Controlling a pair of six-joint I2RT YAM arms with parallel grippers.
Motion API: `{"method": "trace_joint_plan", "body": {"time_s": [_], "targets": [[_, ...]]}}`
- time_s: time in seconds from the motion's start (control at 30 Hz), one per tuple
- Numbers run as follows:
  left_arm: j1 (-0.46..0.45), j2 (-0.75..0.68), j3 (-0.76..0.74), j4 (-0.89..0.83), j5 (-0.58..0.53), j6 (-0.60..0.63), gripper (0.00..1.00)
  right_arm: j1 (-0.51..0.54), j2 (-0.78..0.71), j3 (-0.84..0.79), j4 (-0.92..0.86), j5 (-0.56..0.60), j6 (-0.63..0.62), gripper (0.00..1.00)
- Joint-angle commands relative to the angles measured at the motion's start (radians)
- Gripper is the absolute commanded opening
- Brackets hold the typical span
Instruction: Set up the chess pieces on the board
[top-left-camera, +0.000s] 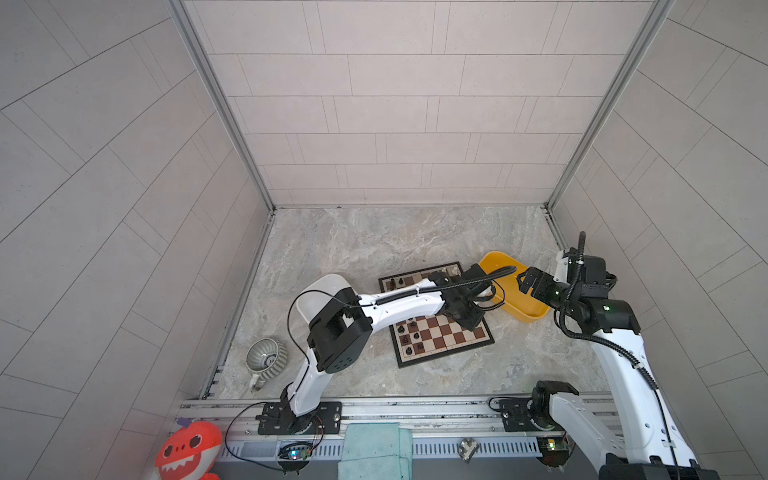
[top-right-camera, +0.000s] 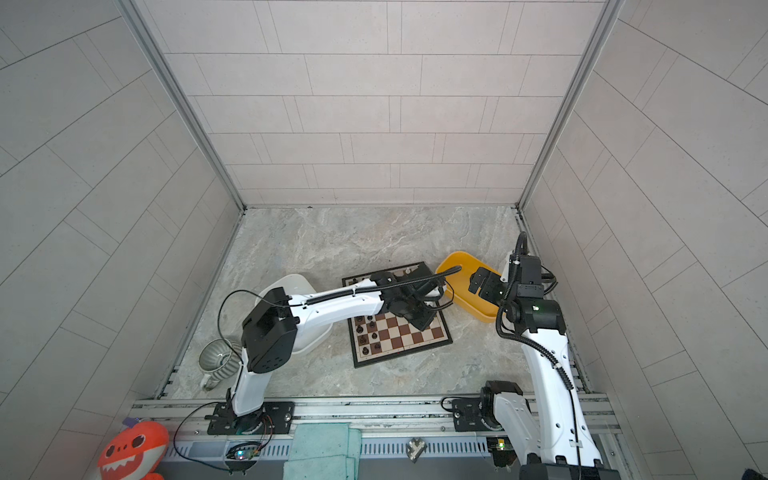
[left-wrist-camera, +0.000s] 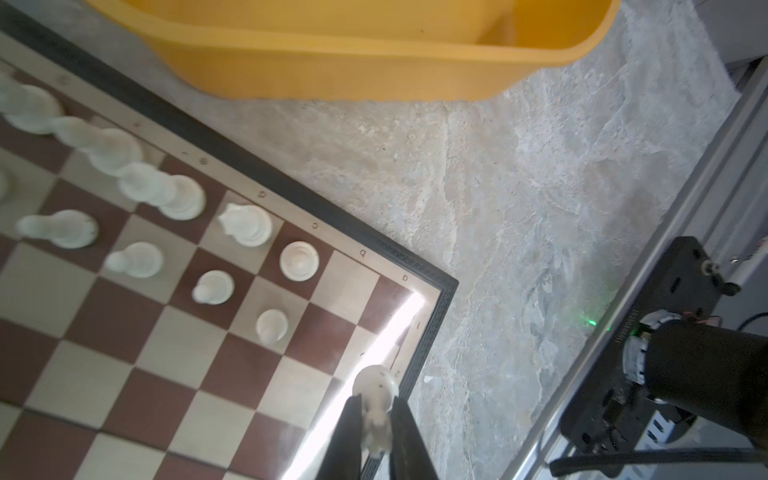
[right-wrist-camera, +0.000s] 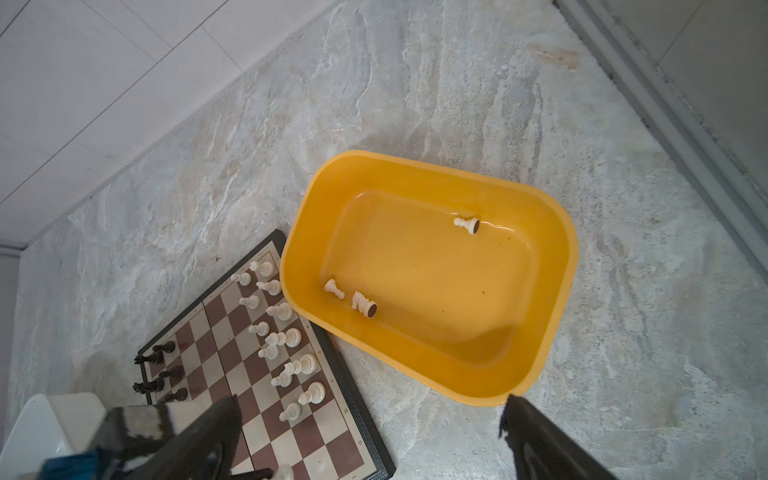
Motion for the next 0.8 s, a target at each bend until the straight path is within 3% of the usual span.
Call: {"method": "trace_joint_plan", "body": {"time_s": [0.0,0.67,0.77], "targets": [[-0.015,0.040,0.053,0.010,-0.041,0.034,0.00,-0.006,-0.009,0.000,0.024,0.016,0.031,0.99],[-0.049,0.170,0.115,-0.021,-0.010,0.027,0.00,-0.004,-0.013,-0.008,0.044,-0.036,0.029,0.99],[-0.052,0.174,0.116,-0.026,-0.016,0.025,0.05,-0.004,-0.015,-0.009,0.043,-0.038,0.029,0.99]]}}
